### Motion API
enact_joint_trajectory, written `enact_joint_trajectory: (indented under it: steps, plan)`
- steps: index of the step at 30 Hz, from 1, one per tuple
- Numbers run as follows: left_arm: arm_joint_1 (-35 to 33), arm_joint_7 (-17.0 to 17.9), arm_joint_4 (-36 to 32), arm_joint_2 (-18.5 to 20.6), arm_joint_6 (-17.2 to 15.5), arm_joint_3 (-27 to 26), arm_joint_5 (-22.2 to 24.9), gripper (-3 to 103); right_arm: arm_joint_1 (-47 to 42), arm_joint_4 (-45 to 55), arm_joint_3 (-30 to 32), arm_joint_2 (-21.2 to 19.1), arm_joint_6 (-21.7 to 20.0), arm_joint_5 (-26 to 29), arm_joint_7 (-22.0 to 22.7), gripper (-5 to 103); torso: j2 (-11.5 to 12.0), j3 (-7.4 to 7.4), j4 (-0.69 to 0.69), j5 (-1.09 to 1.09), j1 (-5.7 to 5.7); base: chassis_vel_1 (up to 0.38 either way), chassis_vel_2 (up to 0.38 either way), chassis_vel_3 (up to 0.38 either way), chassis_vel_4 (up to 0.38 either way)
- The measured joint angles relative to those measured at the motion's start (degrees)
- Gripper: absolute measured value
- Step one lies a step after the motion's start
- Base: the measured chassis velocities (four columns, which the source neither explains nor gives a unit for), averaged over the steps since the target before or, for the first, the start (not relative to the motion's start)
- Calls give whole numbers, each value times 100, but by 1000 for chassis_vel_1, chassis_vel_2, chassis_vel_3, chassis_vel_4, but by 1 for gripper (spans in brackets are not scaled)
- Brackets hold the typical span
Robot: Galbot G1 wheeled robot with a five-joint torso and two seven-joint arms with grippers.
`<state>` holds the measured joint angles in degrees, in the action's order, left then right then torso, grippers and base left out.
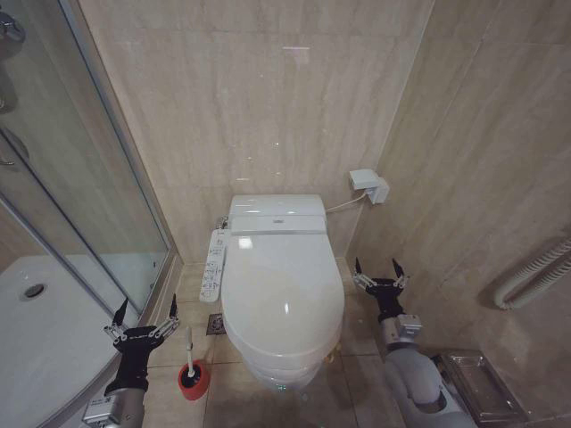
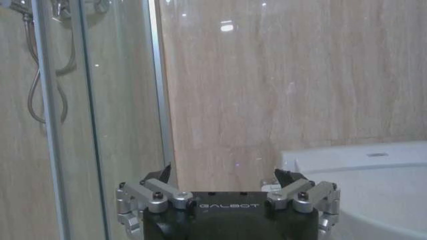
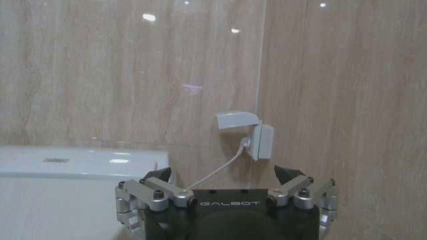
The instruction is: Open the toilet lid, clean the toilet bowl with a toilet brush, close the toilet lid, and flush.
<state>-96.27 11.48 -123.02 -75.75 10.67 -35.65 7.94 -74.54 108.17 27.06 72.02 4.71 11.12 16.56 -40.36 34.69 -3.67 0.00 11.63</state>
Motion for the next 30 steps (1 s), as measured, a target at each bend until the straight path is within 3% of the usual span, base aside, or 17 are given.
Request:
enact_joint_trajectory:
  steps: [5,7,9,11,13,15,23,30]
  plan:
    - [275,66,65,20,-285,220,51,100,2,-1,-1,0,0,-1,0,100,0,0,3,1,0,0,0,0,0]
    - [701,150,157,45,-634,515,126,100,2,-1,-3,0,0,-2,-2,100,0,0,-5,-5,0,0,0,0,0]
    - [927,157,220,71,-669,634,181,100,2,-2,-1,-1,0,-3,1,100,0,1,2,5,0,0,0,0,0]
    - [1093,160,278,87,-723,775,233,100,3,-2,-1,-1,0,-3,0,100,1,1,3,2,1,0,0,0,0]
    - [1395,210,347,184,-866,993,328,100,3,-2,-1,-1,0,-3,0,100,0,0,-7,-5,1,0,0,0,0]
    - [1411,248,352,216,-879,1017,343,100,3,-2,-1,-1,1,-3,0,100,1,1,0,5,1,0,0,0,0]
    - [1352,385,313,242,-692,939,279,100,3,-2,-1,-1,1,-3,-1,100,0,0,1,-2,0,0,0,0,0]
    - [1255,354,-21,352,-293,578,149,100,3,-3,-1,-1,1,-3,-1,100,0,0,0,1,0,0,0,0,0]
